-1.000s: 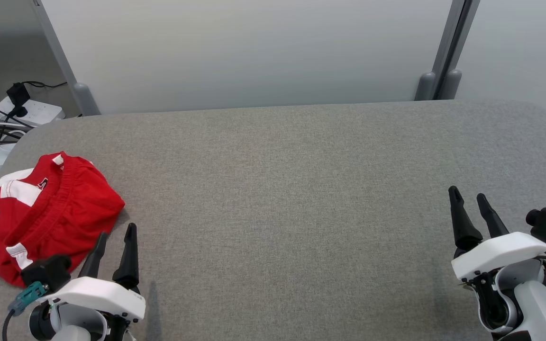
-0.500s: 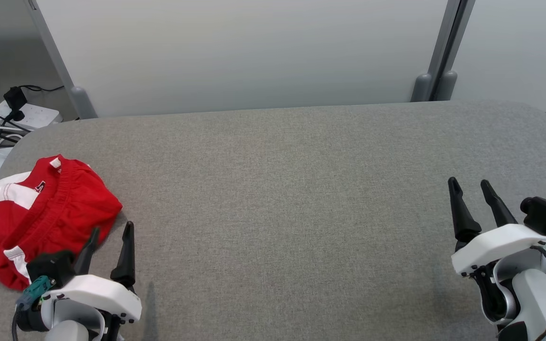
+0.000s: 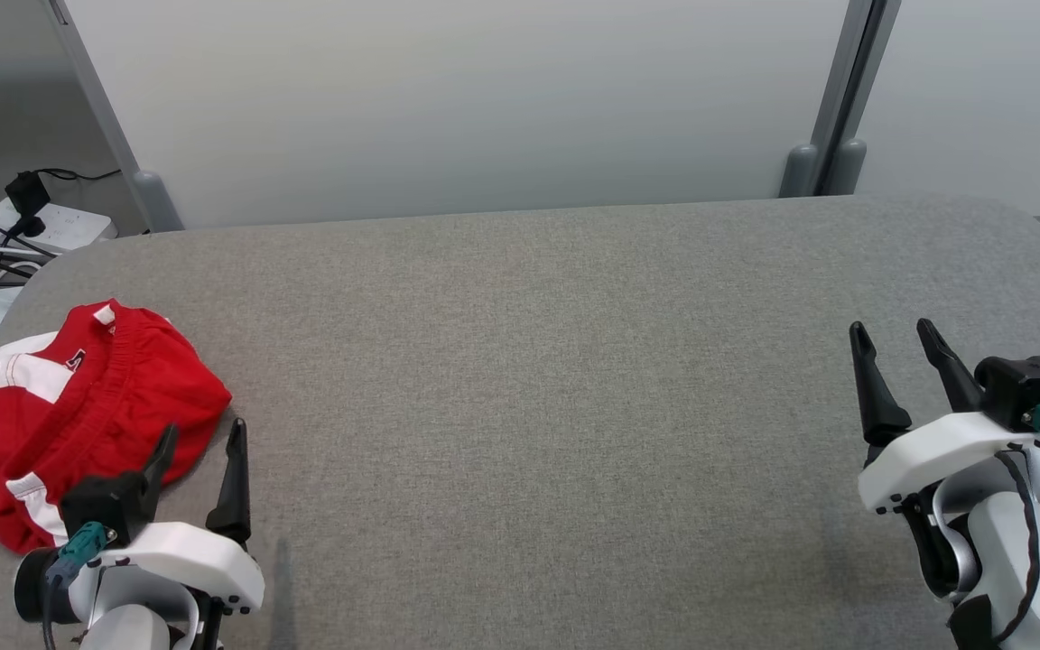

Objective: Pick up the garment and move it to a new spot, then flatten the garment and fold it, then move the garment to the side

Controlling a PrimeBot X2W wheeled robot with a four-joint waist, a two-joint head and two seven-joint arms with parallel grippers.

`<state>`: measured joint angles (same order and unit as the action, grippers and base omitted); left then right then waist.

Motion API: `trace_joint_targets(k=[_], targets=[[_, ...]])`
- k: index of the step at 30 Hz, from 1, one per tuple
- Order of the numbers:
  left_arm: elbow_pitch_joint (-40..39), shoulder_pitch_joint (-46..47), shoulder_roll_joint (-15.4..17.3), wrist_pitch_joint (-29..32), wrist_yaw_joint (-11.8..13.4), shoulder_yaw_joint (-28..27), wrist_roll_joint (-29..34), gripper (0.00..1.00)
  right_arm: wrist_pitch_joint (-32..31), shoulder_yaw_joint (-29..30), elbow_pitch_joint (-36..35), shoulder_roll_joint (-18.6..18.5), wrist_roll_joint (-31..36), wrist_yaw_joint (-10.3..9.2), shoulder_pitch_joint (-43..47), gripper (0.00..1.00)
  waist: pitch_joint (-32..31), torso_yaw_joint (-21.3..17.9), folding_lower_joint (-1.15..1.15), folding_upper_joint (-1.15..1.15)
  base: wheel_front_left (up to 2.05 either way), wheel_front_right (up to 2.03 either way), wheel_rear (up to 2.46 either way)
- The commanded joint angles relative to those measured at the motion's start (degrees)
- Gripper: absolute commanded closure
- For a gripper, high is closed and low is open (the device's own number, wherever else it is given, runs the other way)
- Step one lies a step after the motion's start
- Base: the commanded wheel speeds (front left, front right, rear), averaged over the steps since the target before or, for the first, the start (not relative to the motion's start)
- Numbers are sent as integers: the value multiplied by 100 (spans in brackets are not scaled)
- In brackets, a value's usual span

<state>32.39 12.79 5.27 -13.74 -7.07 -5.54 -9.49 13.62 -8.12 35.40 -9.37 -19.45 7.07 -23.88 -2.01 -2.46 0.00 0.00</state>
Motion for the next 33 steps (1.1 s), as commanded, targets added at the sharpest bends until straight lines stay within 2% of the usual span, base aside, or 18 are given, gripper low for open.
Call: trace_joint_targets(k=[1, 9, 24, 28, 33], targets=[[-99, 392, 121, -90, -34, -203, 174, 0, 102, -135, -79, -60, 177, 41, -271, 0, -4, -7, 0, 0, 0, 0, 0], [-13, 430, 60, -126, -37, -384, 302, 0, 138, -142, 131, -72, 260, 42, -311, 0, -14, -33, 0, 0, 0, 0, 0], [-20, 449, -10, -126, -40, -577, 357, 0, 138, -101, 77, -44, 207, 42, -313, 0, -12, 15, 0, 0, 0, 0, 0], [-75, 417, -47, -126, -41, -613, 369, 0, 138, -187, 9, -50, 183, 42, -317, 0, 5, 149, 0, 0, 0, 0, 0], [-105, 417, -80, -126, -38, -694, 398, 0, 138, -382, -87, -41, 138, 42, -323, 0, 40, 494, 0, 0, 0, 0, 0]])
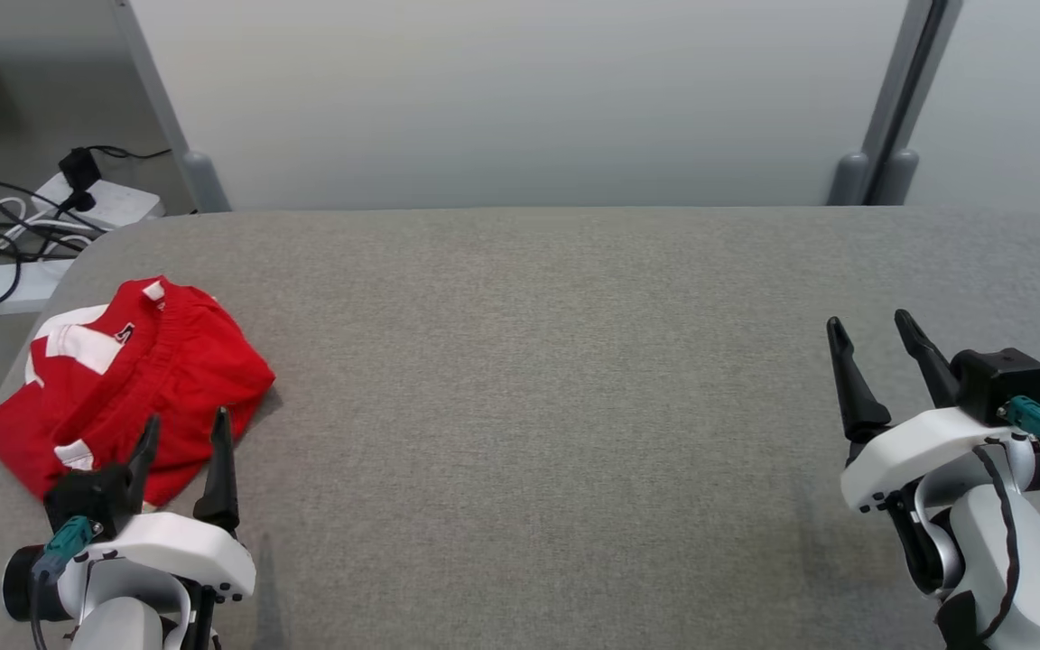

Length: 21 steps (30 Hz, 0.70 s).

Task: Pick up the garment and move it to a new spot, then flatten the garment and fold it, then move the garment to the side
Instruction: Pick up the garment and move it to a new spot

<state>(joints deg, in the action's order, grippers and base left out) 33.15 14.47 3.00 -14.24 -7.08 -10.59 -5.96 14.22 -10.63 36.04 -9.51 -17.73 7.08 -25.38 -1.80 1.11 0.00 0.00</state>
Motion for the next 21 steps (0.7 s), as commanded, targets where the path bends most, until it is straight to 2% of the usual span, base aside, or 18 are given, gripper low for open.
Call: trace_joint_targets(k=[1, 14, 21], targets=[[-176, 244, 143, -75, -37, -213, 41, 0, 78, -177, -161, -21, -53, 41, -177, 0, 29, 224, 0, 0, 0, 0, 0], [-164, 184, 132, -75, -39, -428, 70, 0, 78, -724, -163, 72, -288, 41, -278, 0, 134, 1641, 0, 0, 0, 0, 0], [-99, 135, 116, -75, -39, -514, 54, 0, 78, -916, -135, 107, -373, 41, -307, 0, 205, 2093, 0, 0, 0, 0, 0]])
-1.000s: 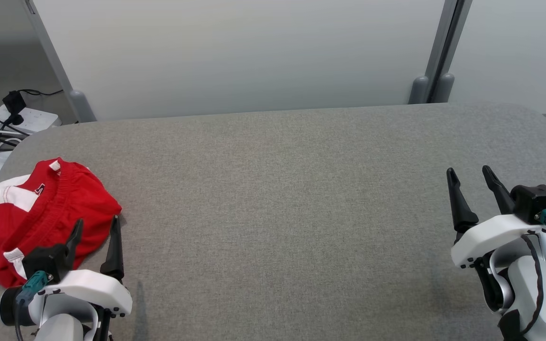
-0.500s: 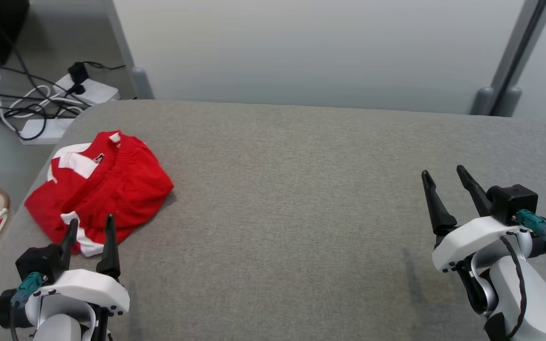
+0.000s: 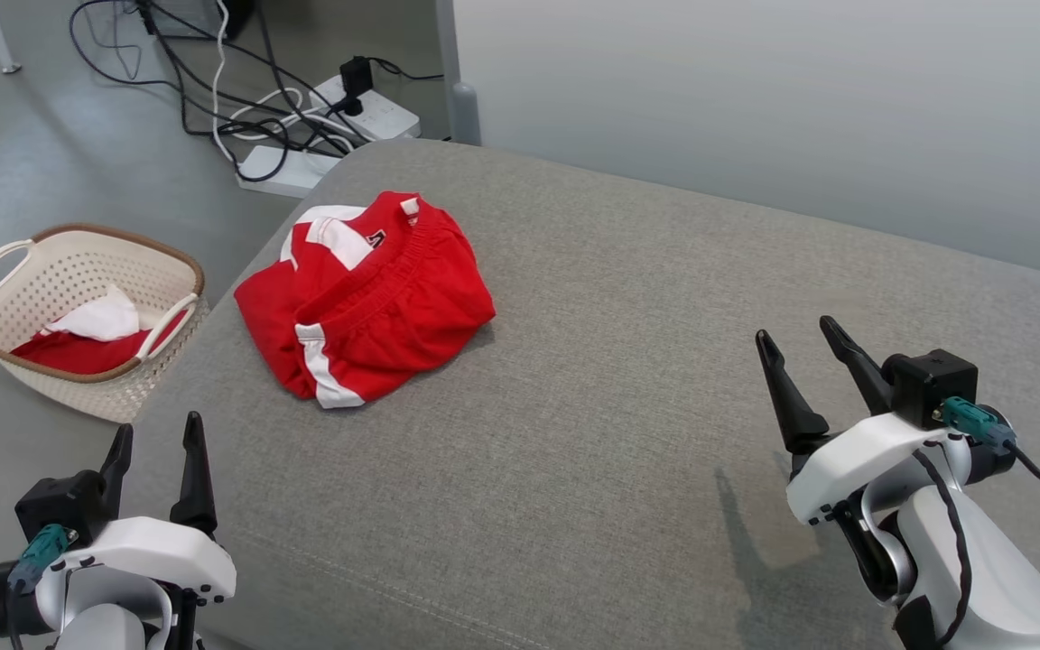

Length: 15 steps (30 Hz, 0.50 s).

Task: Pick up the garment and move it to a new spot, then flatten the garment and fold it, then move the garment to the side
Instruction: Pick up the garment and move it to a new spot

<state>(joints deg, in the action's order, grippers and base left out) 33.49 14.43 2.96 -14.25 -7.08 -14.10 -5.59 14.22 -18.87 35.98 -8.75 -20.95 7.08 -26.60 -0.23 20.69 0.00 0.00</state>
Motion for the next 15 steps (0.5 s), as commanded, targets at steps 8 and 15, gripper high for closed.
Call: trace_joint_targets(k=[8, 15], targets=[[-125, 223, 84, -74, -40, -18, -282, 0, 78, -243, -84, 11, -124, 41, -242, 0, 164, 185, 0, 0, 0, 0, 0], [160, 536, 356, -74, -40, 518, -767, 0, 78, -374, -63, -30, -162, 41, -323, 0, 366, -32, 0, 0, 0, 0, 0]])
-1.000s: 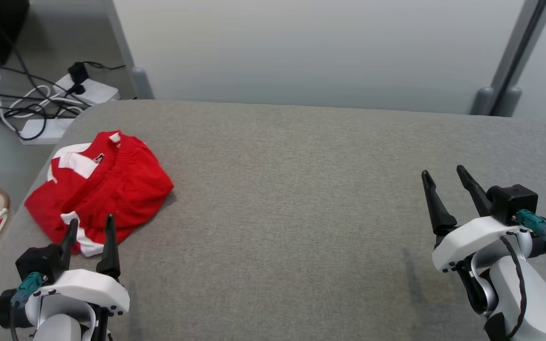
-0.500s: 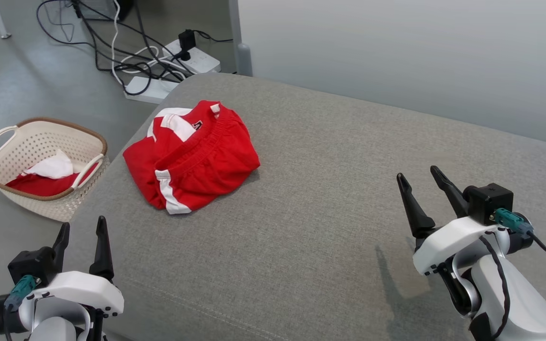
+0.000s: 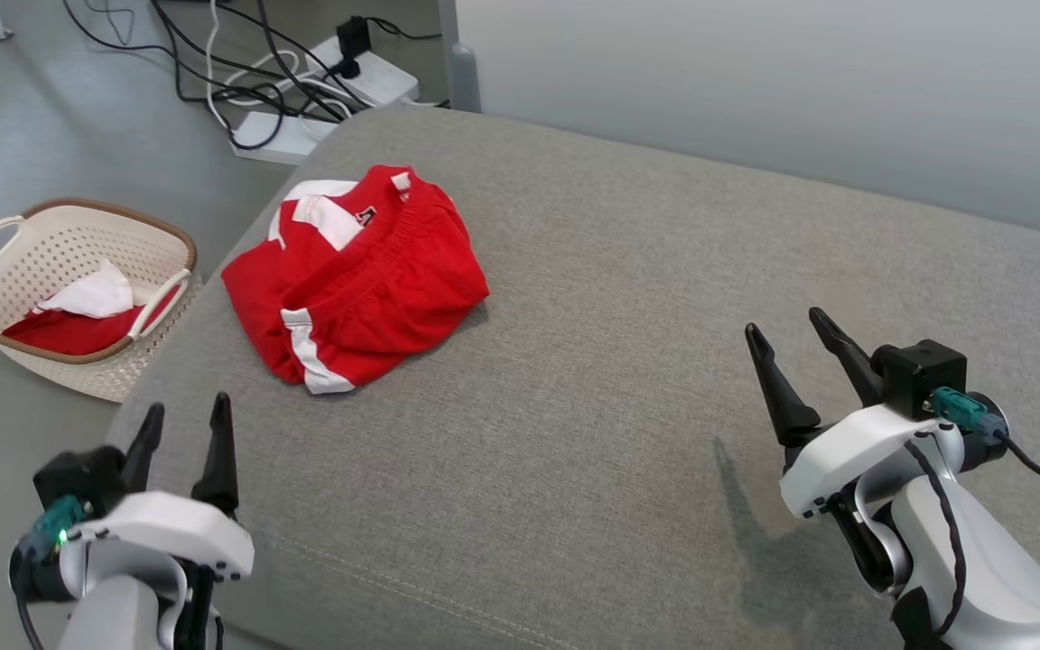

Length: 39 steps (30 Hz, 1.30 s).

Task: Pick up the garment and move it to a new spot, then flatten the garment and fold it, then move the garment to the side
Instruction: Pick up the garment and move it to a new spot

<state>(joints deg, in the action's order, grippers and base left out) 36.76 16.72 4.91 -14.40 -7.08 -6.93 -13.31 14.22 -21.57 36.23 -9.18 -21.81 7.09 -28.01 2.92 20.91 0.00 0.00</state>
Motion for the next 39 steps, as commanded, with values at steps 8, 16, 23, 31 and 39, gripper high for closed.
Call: trace_joint_targets(k=[8, 16, 23, 31, 39], targets=[[388, 1031, 624, -60, -40, 650, -768, 0, 78, -207, -106, -101, -86, 40, -357, 0, 514, -422, 0, 0, 0, 0, 0], [672, 1543, 1013, -60, -40, 1242, -1515, 0, 78, -317, -160, -185, -78, 40, -604, 0, 1030, -777, 0, 0, 0, 0, 0], [1112, 1810, 1296, -60, -40, 1132, -1853, 0, 78, -297, -178, -259, -80, 40, -779, 0, 1371, -1031, 0, 0, 0, 0, 0], [1461, 1985, 1409, -60, -40, 1056, -2156, 0, 78, -285, -195, -284, -106, 40, -881, 0, 1556, -1223, 0, 0, 0, 0, 0], [1519, 2060, 1444, -60, -41, 1216, -2334, 100, 78, -199, -202, -244, -165, 40, -903, 0, 1496, -1311, 0, 0, 0, 0, 0]])
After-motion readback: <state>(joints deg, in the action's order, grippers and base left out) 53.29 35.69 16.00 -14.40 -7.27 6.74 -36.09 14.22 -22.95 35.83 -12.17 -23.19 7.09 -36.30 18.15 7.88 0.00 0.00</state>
